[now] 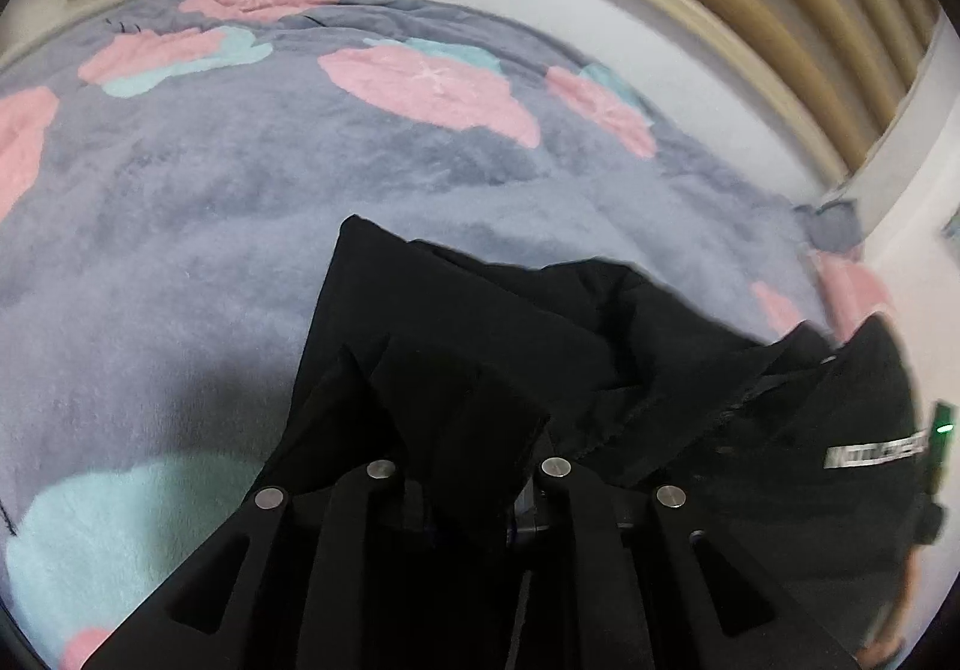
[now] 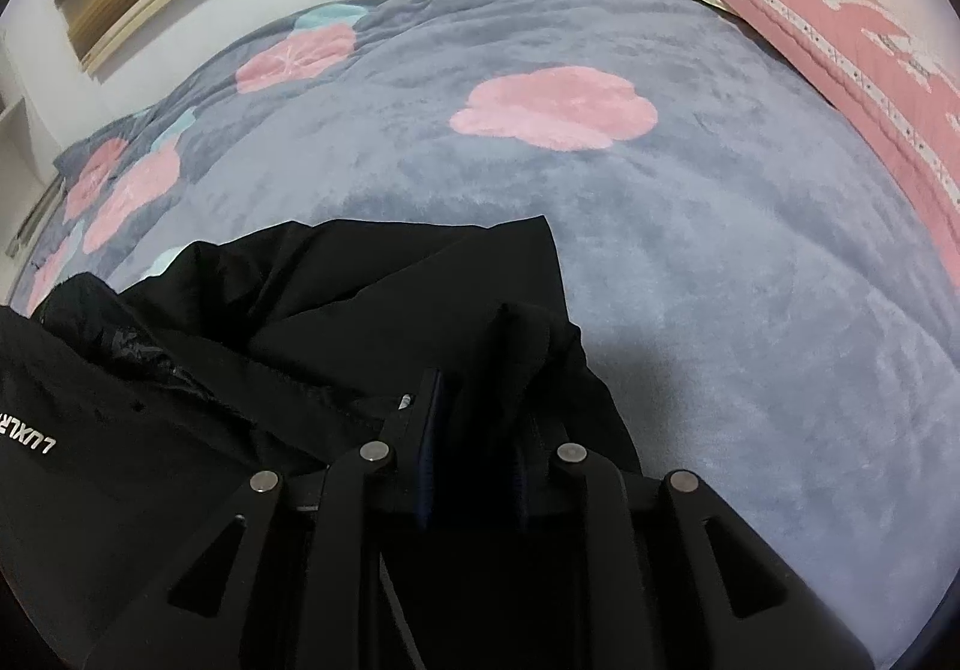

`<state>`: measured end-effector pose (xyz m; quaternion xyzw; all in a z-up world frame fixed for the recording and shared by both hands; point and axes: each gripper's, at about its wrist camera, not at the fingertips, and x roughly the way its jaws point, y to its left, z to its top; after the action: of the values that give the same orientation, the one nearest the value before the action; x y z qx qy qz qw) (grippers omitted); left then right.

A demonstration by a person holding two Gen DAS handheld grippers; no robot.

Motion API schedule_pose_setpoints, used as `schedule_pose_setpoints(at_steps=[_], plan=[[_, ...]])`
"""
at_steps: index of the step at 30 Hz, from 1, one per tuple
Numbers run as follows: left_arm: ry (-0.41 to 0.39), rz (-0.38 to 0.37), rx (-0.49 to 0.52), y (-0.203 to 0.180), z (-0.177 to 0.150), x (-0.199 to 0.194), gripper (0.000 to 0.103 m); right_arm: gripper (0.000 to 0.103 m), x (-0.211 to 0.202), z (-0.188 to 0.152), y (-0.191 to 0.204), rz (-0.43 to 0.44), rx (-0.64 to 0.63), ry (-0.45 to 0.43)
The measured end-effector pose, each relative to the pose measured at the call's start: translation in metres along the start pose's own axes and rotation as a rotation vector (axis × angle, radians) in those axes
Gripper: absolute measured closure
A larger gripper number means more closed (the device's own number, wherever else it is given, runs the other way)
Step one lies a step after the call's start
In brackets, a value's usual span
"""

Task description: Fold large clothes

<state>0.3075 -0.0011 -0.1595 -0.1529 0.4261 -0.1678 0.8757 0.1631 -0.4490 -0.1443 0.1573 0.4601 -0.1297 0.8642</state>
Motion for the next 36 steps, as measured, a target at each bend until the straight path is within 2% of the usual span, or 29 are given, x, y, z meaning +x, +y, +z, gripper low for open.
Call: schedule_pose_setpoints(at_steps=[2,3,4,5,6,7,8,11,14,19,21,24,27,28,29,30,31,32,33,36], plan=[[-0.06,-0.137,-0.039,0.012,0.004,-0.035,0.081,0.074,-0.026,0.001,-0.002,0.015,-0.017,0.003],[-0.081,-0.186,-0.044,0.016,0.007,-0.052,0.073,0.066,-0.044,0.002,-0.005,0.043,-0.022,-0.018],[-0.095,-0.232,-0.046,0.019,0.008,-0.066,0.066,0.048,-0.058,0.003,-0.009,0.058,-0.022,-0.046],[-0.115,-0.306,-0.052,0.024,0.011,-0.088,0.054,0.037,-0.078,0.003,-0.015,0.067,-0.022,-0.09],[-0.123,-0.342,-0.055,0.027,0.014,-0.102,0.042,0.02,-0.089,0.003,-0.018,0.07,-0.021,-0.119],[-0.135,-0.348,-0.047,0.028,0.016,-0.116,0.035,0.016,-0.104,0.003,-0.024,0.077,-0.027,-0.16],[-0.155,-0.333,-0.029,0.027,0.017,-0.127,0.023,0.016,-0.113,0.004,-0.027,0.083,-0.046,-0.183],[-0.21,-0.239,0.076,0.022,0.022,-0.148,0.022,0.016,-0.114,0.006,-0.028,0.067,-0.096,-0.189],[-0.139,-0.187,0.107,0.019,0.025,-0.128,0.022,0.016,-0.086,0.007,-0.021,0.099,-0.157,-0.13],[-0.037,-0.119,0.148,0.023,0.027,-0.078,0.022,0.016,-0.047,0.009,-0.015,0.02,-0.225,-0.115],[-0.013,-0.127,0.13,0.028,0.033,-0.063,0.022,0.016,-0.035,0.015,-0.019,0.039,-0.218,-0.106],[0.052,-0.187,0.078,0.036,0.04,-0.045,0.022,0.016,-0.016,0.028,-0.026,0.076,-0.193,-0.074],[0.15,-0.255,0.037,0.039,0.048,-0.017,0.022,0.016,0.014,0.04,-0.027,0.154,-0.175,0.032],[0.18,-0.27,0.021,0.039,0.049,-0.009,0.022,0.021,0.022,0.041,-0.026,0.172,-0.177,0.063],[0.198,-0.272,0.009,0.037,0.049,-0.002,0.022,0.036,0.025,0.04,-0.022,0.188,-0.195,0.068],[0.189,-0.245,0.01,0.034,0.048,-0.001,0.033,0.069,0.024,0.036,-0.015,0.155,-0.227,0.055],[0.163,-0.217,0.047,0.027,0.046,-0.005,0.048,0.073,0.019,0.032,-0.01,0.115,-0.255,0.025],[0.155,-0.18,0.104,0.018,0.044,-0.009,0.091,0.076,0.009,0.026,-0.004,0.081,-0.294,-0.022],[0.144,-0.154,0.132,0.014,0.042,-0.014,0.097,0.082,-0.001,0.02,-0.001,0.068,-0.314,-0.058],[0.035,-0.092,0.153,0.008,0.037,-0.053,0.097,0.086,-0.032,0.014,0.0,0.005,-0.337,-0.155]])
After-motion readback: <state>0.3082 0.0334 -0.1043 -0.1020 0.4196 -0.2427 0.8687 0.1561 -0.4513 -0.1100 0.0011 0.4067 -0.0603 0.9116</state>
